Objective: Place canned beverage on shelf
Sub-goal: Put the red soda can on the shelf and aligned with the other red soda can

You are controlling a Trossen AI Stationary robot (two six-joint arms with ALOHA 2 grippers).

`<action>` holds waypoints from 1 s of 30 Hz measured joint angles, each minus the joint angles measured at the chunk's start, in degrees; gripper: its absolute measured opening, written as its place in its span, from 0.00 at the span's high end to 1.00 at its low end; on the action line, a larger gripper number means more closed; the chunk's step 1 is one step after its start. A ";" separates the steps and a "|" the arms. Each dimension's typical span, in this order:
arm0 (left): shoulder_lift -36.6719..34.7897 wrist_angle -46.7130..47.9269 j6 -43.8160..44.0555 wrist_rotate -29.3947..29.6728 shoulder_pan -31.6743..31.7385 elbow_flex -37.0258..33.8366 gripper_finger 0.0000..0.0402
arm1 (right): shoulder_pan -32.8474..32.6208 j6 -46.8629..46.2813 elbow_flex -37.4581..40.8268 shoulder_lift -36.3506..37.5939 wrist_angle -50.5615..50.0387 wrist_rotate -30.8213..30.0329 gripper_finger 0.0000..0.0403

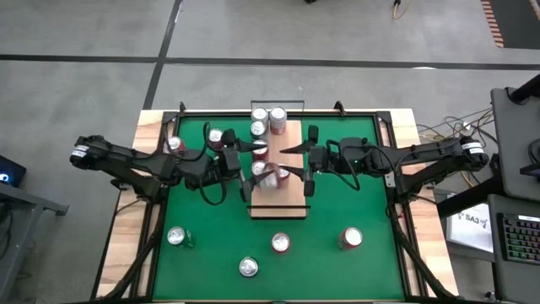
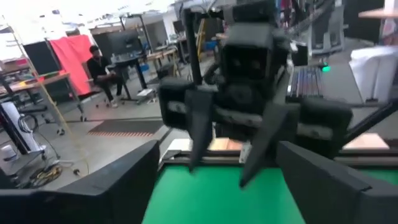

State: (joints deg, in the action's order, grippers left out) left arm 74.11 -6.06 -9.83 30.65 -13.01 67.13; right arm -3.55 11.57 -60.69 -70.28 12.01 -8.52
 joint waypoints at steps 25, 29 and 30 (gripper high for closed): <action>-11.17 9.83 -1.28 9.27 -9.33 -6.53 0.97 | -5.44 -19.85 0.33 9.74 -20.62 -2.12 0.98; -9.72 11.62 -1.40 9.30 -9.29 -6.66 0.97 | -5.20 -26.23 0.26 8.03 -24.23 -2.51 0.98; -9.47 11.54 -1.45 9.31 -9.31 -6.66 0.97 | -5.18 -27.50 0.09 7.54 -25.63 -2.59 0.98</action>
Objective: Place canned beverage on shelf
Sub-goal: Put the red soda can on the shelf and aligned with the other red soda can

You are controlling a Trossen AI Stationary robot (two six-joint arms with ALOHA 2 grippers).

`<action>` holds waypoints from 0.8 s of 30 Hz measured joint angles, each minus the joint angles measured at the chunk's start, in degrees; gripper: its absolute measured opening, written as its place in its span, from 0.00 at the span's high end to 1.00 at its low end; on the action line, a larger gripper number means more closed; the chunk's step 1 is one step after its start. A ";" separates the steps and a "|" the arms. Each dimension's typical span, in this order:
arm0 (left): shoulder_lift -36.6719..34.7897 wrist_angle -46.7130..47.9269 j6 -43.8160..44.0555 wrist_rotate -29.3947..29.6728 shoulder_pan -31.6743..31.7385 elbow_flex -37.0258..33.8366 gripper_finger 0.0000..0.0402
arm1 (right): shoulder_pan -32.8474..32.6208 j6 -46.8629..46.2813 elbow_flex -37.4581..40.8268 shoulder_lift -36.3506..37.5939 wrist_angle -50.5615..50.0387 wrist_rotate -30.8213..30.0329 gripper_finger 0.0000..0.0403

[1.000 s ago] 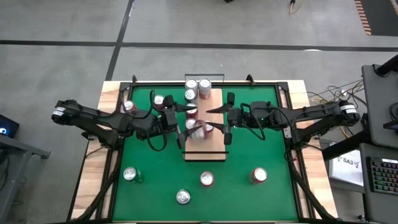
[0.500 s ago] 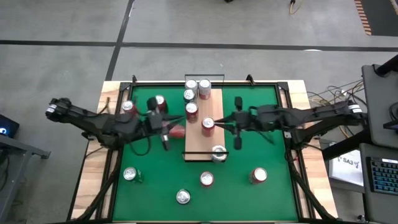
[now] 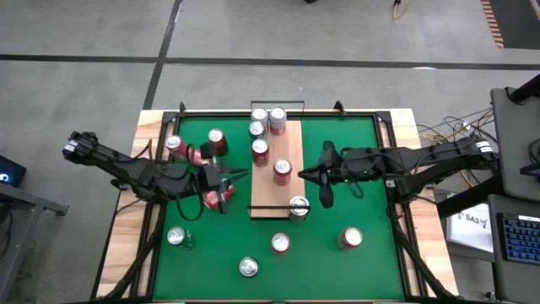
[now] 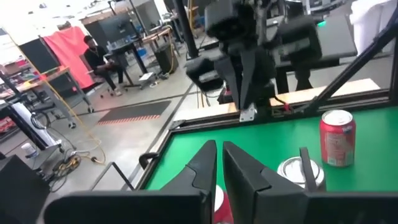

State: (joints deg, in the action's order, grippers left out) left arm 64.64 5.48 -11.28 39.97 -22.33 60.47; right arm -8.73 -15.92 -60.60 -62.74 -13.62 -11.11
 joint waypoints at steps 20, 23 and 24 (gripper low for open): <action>2.82 2.70 -0.20 -0.04 0.02 0.04 0.97 | 0.00 -2.98 -13.32 -10.29 -20.26 -0.03 0.98; 2.80 3.72 -0.20 -0.05 0.02 0.04 0.97 | 0.00 -2.68 -14.36 -10.58 -21.77 -0.07 0.98; 2.80 4.17 -0.16 -0.05 0.02 0.04 0.97 | 0.00 -2.31 -14.36 -10.58 -21.99 -0.06 0.98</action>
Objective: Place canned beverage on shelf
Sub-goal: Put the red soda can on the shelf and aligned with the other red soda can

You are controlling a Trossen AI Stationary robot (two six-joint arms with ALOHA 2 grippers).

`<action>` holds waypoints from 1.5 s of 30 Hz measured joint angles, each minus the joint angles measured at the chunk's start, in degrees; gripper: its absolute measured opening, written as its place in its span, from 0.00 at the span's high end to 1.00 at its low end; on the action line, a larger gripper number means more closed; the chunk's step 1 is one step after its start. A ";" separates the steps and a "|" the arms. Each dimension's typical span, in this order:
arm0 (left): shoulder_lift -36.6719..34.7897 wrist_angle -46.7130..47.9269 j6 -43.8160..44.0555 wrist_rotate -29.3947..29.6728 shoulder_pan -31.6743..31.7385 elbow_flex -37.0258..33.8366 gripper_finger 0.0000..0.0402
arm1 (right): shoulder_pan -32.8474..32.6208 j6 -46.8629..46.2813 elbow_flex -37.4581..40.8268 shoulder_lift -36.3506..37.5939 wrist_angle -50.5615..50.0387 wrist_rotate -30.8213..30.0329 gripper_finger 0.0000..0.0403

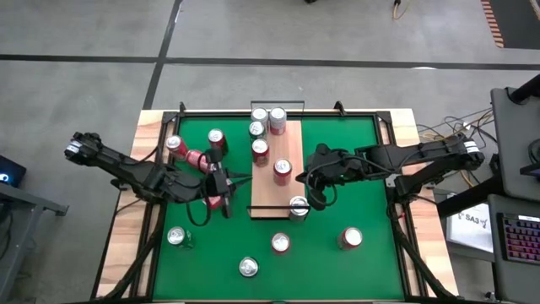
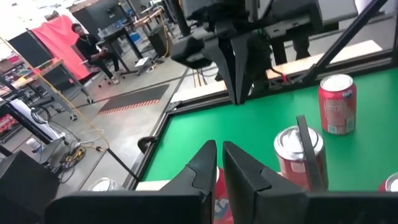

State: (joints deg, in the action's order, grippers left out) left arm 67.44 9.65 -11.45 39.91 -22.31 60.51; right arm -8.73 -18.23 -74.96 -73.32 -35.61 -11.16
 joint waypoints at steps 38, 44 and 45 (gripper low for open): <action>7.21 2.41 -1.90 0.01 0.07 -0.33 0.97 | 2.20 -0.38 -3.43 -8.23 -6.04 0.05 0.98; 7.21 2.98 -3.05 0.02 0.07 -0.33 0.97 | 3.23 -3.86 -3.52 -8.04 -6.23 0.95 0.98; 7.21 3.02 -3.06 0.02 0.09 -0.33 0.97 | 3.32 -5.03 -3.52 -8.02 -6.21 1.35 0.98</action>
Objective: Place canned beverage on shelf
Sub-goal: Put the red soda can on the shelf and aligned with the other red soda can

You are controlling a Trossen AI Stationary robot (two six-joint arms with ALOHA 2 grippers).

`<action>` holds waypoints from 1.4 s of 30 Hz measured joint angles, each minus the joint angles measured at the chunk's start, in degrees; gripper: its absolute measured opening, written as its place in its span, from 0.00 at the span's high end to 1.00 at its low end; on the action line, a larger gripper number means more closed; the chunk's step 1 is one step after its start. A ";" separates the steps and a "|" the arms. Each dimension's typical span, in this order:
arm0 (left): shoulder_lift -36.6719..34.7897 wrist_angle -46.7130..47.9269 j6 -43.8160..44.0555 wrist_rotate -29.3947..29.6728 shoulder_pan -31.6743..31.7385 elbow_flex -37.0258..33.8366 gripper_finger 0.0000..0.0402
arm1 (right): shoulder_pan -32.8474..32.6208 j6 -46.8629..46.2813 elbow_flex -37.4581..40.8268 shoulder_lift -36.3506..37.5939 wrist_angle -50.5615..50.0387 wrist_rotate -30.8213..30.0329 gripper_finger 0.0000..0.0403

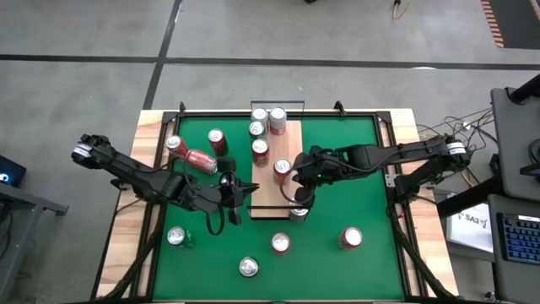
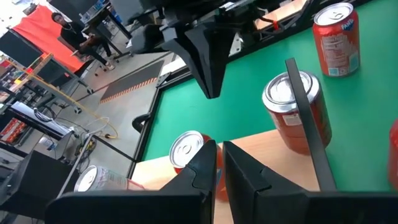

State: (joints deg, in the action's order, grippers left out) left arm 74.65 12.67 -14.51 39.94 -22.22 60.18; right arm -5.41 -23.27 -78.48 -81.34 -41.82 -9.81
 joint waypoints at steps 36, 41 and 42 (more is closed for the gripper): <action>-0.02 2.05 -1.33 0.01 0.68 0.00 0.97 | -1.60 5.82 1.29 -1.90 -2.19 17.21 0.98; -0.02 2.11 -1.33 0.01 0.68 0.00 0.97 | -1.60 6.64 1.42 -4.20 -2.42 18.79 0.98; -0.02 2.11 -1.33 -0.01 0.68 0.00 0.97 | -1.60 6.96 1.40 -4.68 -2.09 18.85 0.98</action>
State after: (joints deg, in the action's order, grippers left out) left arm 74.63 14.79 -15.84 39.93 -21.54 60.18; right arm -7.01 -16.31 -77.07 -86.02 -43.92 9.03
